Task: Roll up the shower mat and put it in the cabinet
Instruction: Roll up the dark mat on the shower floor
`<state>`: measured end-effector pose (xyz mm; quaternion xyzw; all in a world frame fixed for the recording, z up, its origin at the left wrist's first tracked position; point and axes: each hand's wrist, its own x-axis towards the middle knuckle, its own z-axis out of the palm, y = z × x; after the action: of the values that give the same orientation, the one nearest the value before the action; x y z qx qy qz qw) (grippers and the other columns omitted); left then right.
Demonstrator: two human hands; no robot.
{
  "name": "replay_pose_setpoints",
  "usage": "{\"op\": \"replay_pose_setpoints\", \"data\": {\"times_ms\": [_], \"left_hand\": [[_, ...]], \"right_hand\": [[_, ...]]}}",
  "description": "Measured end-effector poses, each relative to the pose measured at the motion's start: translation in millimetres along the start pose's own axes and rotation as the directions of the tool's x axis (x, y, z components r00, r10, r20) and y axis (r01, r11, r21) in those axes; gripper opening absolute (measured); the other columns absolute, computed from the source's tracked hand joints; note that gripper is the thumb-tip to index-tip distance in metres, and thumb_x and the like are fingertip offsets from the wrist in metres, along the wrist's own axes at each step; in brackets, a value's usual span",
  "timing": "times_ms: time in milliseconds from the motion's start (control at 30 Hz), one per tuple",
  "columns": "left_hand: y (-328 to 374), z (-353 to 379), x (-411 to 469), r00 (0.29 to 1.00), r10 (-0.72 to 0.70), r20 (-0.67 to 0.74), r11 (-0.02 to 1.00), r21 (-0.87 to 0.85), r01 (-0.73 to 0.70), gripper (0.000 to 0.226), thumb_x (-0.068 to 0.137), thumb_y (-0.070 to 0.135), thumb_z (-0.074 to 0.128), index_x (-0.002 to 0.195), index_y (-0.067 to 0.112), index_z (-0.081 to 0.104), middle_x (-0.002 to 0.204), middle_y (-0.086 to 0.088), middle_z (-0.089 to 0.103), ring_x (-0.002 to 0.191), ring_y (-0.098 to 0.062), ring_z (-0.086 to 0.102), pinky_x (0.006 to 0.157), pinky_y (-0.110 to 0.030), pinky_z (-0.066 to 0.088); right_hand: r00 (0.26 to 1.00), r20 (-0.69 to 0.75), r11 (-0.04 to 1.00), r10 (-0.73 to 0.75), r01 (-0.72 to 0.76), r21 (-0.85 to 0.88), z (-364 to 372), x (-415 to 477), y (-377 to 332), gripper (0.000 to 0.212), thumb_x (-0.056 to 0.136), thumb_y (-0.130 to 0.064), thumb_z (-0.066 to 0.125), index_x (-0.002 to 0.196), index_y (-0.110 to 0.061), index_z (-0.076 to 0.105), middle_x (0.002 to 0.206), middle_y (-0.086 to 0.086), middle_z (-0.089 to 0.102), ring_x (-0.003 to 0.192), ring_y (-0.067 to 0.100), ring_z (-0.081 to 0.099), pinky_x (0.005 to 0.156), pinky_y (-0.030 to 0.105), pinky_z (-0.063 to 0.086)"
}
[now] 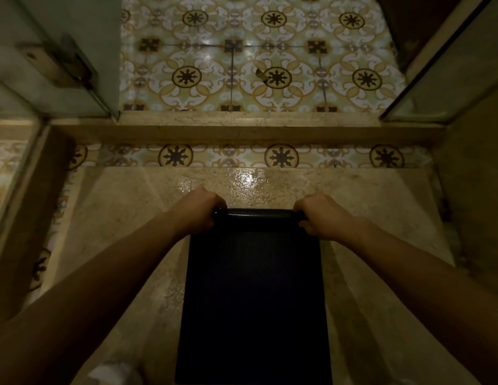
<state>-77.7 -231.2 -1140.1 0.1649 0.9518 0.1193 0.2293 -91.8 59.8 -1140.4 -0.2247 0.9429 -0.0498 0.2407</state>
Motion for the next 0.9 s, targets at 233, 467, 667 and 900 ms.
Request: {"op": "replay_pose_setpoints", "data": {"times_ms": [233,467,667,900], "left_hand": [[-3.3,-0.3,-5.2,1.0,0.012,0.005,0.999,-0.033,-0.012,0.041,0.074,0.006,0.068,0.113,0.02,0.07,0.101,-0.002,0.074,0.095,-0.019,0.068,0.08,-0.027,0.052],[0.1,-1.1,-6.6,0.996,0.002,0.089,1.0,-0.014,-0.001,0.039,0.077,0.01,0.067,0.114,0.02,0.071,0.103,-0.001,0.073,0.094,-0.016,0.066,0.082,-0.026,0.052],[-0.9,-3.4,-8.5,0.999,0.003,0.042,1.0,-0.015,-0.002,0.027,0.076,0.013,0.071,0.101,0.02,0.072,0.096,0.0,0.072,0.09,-0.017,0.066,0.075,-0.025,0.052],[-5.6,-5.1,-10.6,0.987,-0.026,0.156,0.998,-0.052,0.034,0.034,0.077,0.017,0.071,0.11,0.023,0.072,0.105,-0.001,0.071,0.096,-0.018,0.066,0.074,-0.021,0.046]], "right_hand": [[0.999,-0.031,1.0,-0.008,0.009,0.028,2.2,-3.3,-2.3,0.028,0.08,-0.011,0.067,0.108,-0.012,0.067,0.109,0.01,0.059,0.098,0.026,0.058,0.081,0.033,0.05],[1.0,0.026,0.999,0.002,-0.003,0.032,0.5,-6.0,-1.9,0.03,0.077,-0.014,0.069,0.106,-0.013,0.062,0.103,0.01,0.062,0.093,0.028,0.06,0.077,0.038,0.053],[1.0,0.002,0.999,0.02,-0.02,0.033,4.2,-7.5,-7.6,0.032,0.077,-0.013,0.072,0.109,-0.015,0.066,0.109,0.011,0.059,0.098,0.027,0.058,0.079,0.033,0.049],[1.0,0.014,1.0,0.01,-0.01,0.009,4.6,-10.6,-10.3,0.028,0.07,-0.017,0.076,0.096,-0.015,0.066,0.104,0.008,0.06,0.092,0.026,0.06,0.07,0.029,0.044]]}}
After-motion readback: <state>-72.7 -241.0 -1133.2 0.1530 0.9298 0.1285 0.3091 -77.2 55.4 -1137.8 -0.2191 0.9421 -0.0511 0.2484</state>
